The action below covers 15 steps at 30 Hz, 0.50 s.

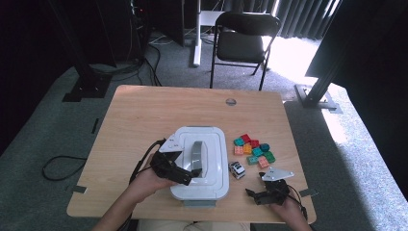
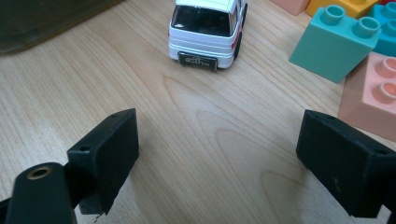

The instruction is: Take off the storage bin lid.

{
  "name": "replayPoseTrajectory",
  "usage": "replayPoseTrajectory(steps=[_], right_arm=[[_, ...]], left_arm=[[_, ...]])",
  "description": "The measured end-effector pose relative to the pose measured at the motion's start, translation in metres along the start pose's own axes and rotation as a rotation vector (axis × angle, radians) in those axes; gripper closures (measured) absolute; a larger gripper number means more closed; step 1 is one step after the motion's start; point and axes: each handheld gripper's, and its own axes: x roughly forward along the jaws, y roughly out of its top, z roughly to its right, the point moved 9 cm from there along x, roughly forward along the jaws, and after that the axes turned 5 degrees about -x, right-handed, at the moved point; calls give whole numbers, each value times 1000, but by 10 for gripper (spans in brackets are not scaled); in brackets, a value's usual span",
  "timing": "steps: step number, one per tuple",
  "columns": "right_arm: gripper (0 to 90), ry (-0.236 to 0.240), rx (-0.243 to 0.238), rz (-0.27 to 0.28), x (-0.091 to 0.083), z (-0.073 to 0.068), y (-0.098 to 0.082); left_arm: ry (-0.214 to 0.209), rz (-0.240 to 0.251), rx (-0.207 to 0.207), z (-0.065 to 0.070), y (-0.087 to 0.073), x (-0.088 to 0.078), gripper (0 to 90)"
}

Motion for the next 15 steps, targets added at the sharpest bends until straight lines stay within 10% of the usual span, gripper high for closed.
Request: replayPoseTrajectory(steps=[15], right_arm=[[125,0,1,1,0,0,0]], left_arm=[[47,-70,45,9,4,23,47]])
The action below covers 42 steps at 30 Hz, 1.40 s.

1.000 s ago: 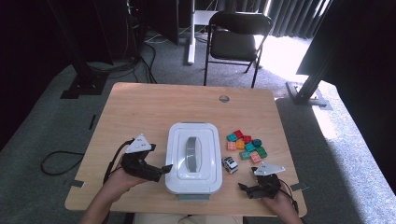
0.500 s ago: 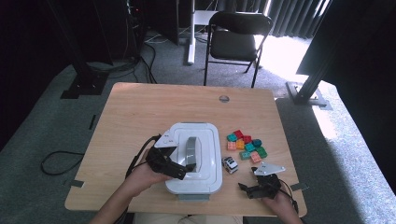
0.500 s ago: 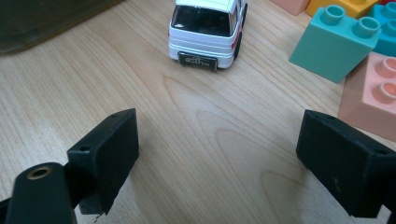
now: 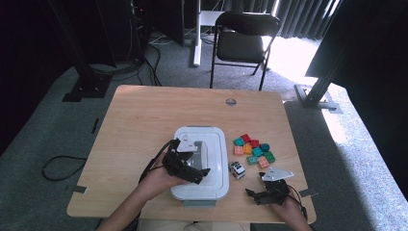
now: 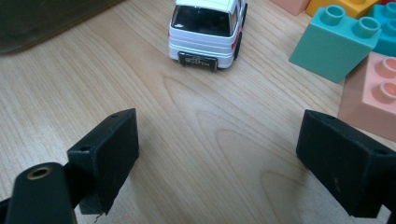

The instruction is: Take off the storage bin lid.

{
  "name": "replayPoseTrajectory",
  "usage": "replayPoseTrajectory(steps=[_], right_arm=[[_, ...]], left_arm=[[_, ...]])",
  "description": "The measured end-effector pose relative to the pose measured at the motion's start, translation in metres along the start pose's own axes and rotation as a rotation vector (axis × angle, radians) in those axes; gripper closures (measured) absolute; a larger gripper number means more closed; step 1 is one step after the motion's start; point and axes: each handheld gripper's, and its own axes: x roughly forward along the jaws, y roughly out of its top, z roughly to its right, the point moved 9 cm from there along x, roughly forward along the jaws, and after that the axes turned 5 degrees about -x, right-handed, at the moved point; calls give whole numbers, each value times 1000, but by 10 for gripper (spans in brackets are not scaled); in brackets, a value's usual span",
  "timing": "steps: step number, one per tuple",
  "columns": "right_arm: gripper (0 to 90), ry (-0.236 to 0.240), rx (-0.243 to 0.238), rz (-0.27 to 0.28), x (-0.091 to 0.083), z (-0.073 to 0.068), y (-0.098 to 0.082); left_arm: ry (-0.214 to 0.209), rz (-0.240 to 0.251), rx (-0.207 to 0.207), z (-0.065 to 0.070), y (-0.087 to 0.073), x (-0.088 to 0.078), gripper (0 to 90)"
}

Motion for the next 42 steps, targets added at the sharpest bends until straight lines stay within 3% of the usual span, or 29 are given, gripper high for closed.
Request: replayPoseTrajectory(steps=[3,5,8,13,18,26,33,38,42], right_arm=[[126,0,0,0,0,0,0],[126,0,1,0,0,0,0],[126,0,0,0,0,0,0],[126,-3,4,-1,0,0,0],[126,-4,4,-1,0,0,0],[126,-4,7,-1,0,0,0],[126,-7,5,-1,-1,0,0],[126,-7,6,-1,-1,0,0],[126,-7,6,-1,-1,0,0]], left_arm=[[24,-3,24,1,0,2,59],[38,8,34,0,1,2,125],[0,2,32,1,0,3,260],[-45,27,-14,2,3,2,336],[-43,35,-31,3,2,0,376],[-87,134,-69,4,14,-20,503],[-48,252,-96,-9,29,-51,583],[-36,271,-118,-17,29,-55,662],[-41,301,-144,-23,30,-60,669]])
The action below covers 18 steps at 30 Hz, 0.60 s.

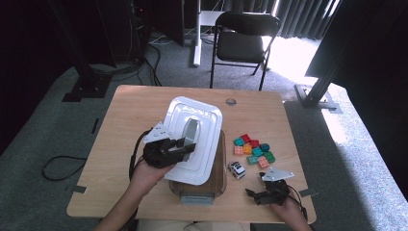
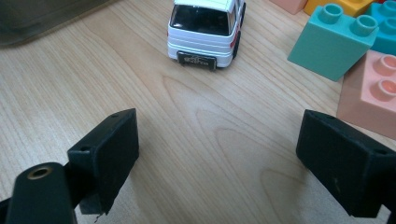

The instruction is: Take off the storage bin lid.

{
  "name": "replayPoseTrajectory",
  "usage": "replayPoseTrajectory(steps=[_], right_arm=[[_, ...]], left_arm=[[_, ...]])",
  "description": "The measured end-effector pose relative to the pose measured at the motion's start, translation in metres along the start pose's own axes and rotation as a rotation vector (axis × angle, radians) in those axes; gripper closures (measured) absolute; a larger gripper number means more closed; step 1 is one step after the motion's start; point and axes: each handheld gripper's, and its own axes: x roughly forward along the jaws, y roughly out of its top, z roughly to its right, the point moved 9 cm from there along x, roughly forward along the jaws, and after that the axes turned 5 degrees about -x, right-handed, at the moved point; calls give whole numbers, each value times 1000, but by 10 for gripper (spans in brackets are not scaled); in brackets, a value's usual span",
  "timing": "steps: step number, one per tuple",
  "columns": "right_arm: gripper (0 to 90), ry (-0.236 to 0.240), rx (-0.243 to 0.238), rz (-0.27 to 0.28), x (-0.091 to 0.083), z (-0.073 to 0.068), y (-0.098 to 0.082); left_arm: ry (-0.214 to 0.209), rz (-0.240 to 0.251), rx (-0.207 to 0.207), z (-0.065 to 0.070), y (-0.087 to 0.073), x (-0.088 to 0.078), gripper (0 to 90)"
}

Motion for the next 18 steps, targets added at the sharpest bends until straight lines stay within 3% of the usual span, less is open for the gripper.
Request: replayPoseTrajectory(steps=[3,5,10,18], right_arm=[[126,0,1,0,0,0,0],[126,0,-1,0,0,0,0],[126,0,-1,0,0,0,0],[126,0,-1,0,0,0,0]], left_arm=[[-1,9,-4,-1,1,-2,677],[-19,36,-18,-1,7,-9,677],[-16,83,-25,-4,17,-23,677],[25,135,-35,-19,26,-47,678]])
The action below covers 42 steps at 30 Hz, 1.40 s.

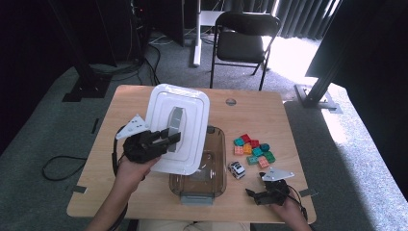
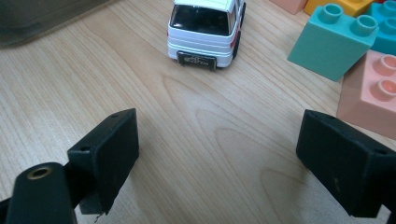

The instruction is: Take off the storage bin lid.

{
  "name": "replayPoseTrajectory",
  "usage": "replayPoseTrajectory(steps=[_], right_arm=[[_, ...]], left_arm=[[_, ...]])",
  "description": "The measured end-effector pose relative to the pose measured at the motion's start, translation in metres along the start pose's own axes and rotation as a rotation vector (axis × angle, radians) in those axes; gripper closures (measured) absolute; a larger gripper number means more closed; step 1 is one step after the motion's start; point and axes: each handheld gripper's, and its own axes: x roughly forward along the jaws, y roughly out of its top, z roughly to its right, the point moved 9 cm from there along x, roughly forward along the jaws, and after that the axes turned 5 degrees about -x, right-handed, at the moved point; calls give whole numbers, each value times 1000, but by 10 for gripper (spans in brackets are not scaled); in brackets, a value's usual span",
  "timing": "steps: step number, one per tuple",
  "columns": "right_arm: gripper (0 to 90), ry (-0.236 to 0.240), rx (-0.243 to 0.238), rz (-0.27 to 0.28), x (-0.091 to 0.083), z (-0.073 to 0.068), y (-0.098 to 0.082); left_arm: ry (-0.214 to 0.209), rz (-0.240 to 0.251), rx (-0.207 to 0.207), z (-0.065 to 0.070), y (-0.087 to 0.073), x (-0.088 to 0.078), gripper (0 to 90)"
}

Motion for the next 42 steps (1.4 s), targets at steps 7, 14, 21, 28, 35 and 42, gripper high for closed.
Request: replayPoseTrajectory(steps=[7,14,21,28,35,42], right_arm=[[126,0,0,0,0,0,0],[126,0,1,0,0,0,0],[126,-1,-1,0,0,0,0],[126,-2,2,0,0,0,0],[126,-2,3,-1,0,0,0],[126,-2,3,-1,0,0,0]], left_arm=[[59,41,-34,-26,5,-24,683],[100,95,-90,-58,6,-53,687],[131,89,-159,-89,-10,-63,691],[123,42,-215,-107,-37,-50,693],[108,-19,-258,-115,-65,-27,695],[98,-76,-311,-122,-94,-6,701]])
